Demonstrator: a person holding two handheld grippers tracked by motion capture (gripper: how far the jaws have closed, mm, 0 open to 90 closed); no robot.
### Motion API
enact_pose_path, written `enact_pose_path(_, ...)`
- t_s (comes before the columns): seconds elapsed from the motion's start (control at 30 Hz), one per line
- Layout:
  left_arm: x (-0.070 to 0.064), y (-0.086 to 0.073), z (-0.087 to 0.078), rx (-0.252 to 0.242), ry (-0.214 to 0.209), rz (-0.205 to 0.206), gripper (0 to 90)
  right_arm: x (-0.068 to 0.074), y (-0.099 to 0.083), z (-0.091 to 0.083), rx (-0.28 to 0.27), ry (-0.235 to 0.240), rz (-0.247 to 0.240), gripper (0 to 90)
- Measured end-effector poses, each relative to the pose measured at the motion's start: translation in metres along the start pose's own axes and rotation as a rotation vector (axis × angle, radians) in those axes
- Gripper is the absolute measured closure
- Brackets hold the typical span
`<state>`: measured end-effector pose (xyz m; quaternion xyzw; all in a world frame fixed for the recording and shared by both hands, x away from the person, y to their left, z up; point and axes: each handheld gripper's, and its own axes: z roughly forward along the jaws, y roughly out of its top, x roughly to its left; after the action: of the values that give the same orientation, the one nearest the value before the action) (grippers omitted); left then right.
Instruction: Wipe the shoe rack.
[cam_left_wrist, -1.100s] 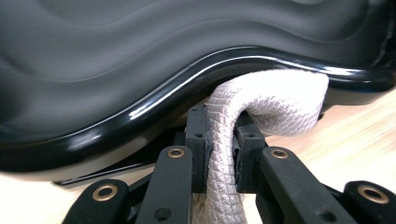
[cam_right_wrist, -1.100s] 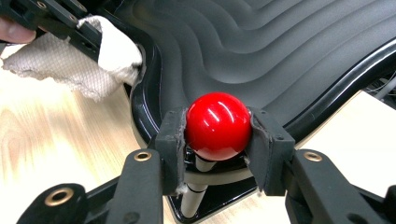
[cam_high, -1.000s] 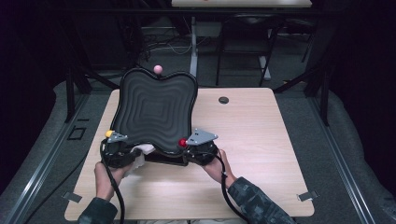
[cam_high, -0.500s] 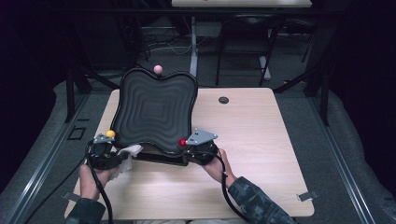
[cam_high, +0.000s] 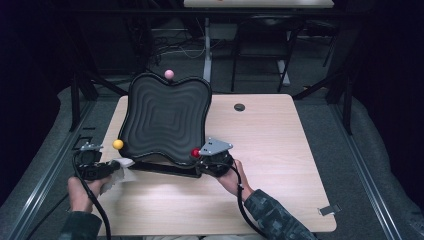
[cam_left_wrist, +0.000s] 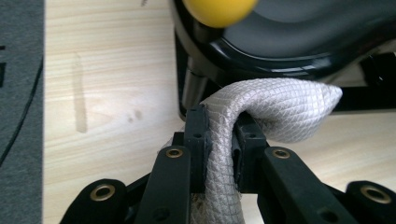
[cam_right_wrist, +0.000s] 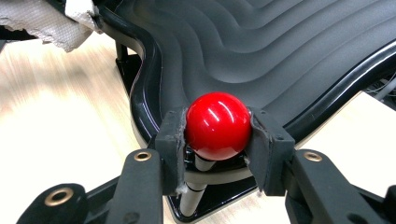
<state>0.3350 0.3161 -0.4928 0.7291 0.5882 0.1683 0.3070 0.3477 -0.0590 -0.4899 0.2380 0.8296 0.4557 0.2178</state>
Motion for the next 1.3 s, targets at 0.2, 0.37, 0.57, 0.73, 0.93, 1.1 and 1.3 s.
enact_pose_path(0.2, 0.008, 0.004, 0.004, -0.022, 0.039, -0.003, 78.6, 0.0, 0.0, 0.0, 0.0, 0.0, 0.0, 60.0)
enact_pose_path(0.37, 0.015, 0.003, 0.006, -0.038, 0.055, -0.021, 78.5, 0.0, 0.0, 0.0, 0.001, 0.0, -0.001, 60.0)
enact_pose_path(0.57, 0.011, -0.007, 0.0, -0.02, 0.068, -0.005, 78.6, -0.001, 0.0, 0.0, 0.004, -0.004, -0.002, 59.9)
enact_pose_path(0.73, 0.003, -0.013, -0.006, -0.017, 0.078, 0.025, 78.6, -0.004, 0.0, -0.003, 0.012, -0.005, 0.001, 59.9)
enact_pose_path(0.93, -0.006, -0.017, -0.009, -0.014, 0.076, 0.056, 78.6, -0.009, -0.003, -0.007, 0.02, -0.017, 0.005, 59.9)
enact_pose_path(1.1, -0.008, -0.021, -0.009, -0.015, 0.071, 0.074, 78.7, -0.015, -0.006, -0.011, 0.025, -0.023, 0.011, 59.9)
enact_pose_path(1.3, -0.01, -0.022, -0.008, -0.021, 0.066, 0.093, 78.9, -0.024, -0.01, -0.018, 0.043, -0.039, 0.03, 59.9)
